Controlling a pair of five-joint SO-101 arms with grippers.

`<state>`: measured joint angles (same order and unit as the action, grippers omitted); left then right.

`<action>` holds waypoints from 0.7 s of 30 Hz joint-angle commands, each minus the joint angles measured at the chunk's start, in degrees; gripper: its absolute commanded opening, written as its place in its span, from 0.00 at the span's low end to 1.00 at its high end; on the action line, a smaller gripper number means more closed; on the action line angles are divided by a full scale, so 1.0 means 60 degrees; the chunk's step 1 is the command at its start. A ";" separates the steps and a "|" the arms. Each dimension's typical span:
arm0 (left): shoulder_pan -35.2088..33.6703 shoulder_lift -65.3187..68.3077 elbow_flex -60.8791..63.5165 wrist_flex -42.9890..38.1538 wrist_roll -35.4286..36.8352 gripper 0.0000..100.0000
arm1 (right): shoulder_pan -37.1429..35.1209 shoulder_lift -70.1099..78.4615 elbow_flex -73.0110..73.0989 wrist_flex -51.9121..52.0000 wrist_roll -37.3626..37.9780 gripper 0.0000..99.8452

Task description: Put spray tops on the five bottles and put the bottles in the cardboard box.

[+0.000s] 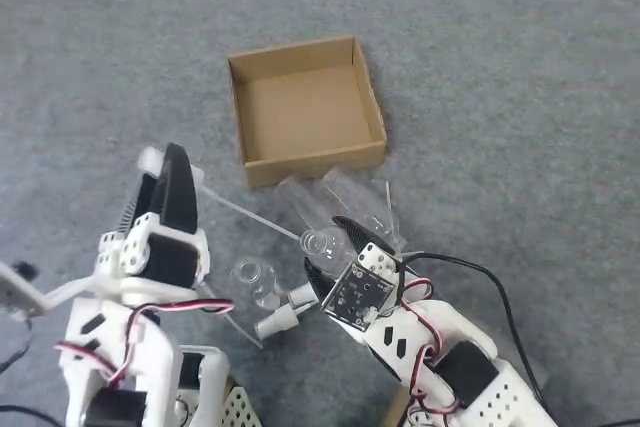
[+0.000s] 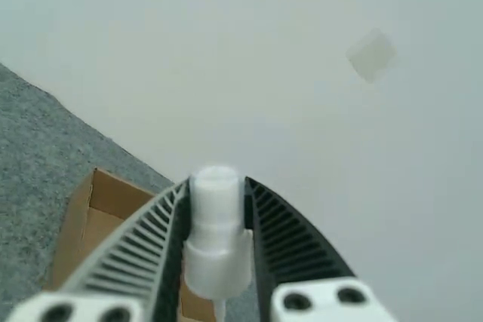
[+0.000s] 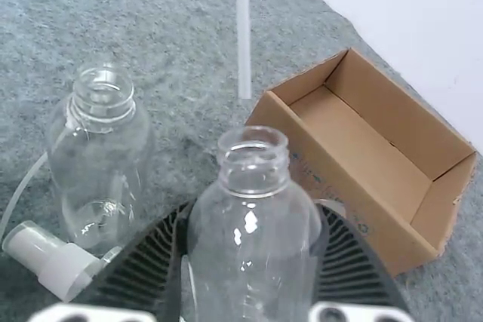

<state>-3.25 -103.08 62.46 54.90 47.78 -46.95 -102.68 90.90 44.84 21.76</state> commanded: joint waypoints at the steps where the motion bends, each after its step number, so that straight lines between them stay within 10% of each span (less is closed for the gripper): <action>1: 0.0630 -0.0059 0.0081 0.0059 0.0029 0.01 | -0.0095 -0.0212 -0.0190 -0.0051 0.0088 0.12; 21: 0.0484 -0.0059 0.0344 -0.0425 -0.0190 0.01 | -0.0110 -0.0212 -0.0220 0.0007 0.0088 0.12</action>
<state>0.88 -103.08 64.75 54.90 47.08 -46.86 -102.68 90.90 44.84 21.76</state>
